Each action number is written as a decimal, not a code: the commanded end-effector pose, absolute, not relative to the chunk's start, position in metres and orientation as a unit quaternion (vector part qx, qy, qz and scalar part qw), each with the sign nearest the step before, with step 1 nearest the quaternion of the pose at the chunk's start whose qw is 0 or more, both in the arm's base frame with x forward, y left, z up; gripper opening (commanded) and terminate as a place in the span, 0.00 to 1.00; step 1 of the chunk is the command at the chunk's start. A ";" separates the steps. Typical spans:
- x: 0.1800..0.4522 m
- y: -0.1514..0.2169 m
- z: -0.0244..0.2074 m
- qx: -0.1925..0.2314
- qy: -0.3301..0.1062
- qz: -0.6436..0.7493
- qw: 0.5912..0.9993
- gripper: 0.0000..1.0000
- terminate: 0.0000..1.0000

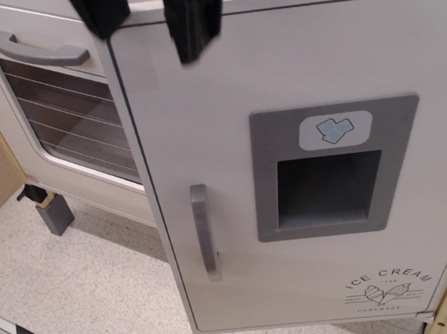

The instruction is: Close fridge

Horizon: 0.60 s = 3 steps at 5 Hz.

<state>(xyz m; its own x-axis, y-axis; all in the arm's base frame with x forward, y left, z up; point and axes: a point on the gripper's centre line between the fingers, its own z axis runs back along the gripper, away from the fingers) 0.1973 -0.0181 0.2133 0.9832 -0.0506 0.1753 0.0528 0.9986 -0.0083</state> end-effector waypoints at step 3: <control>0.196 -0.032 0.127 -0.024 -0.146 0.040 0.988 1.00 0.00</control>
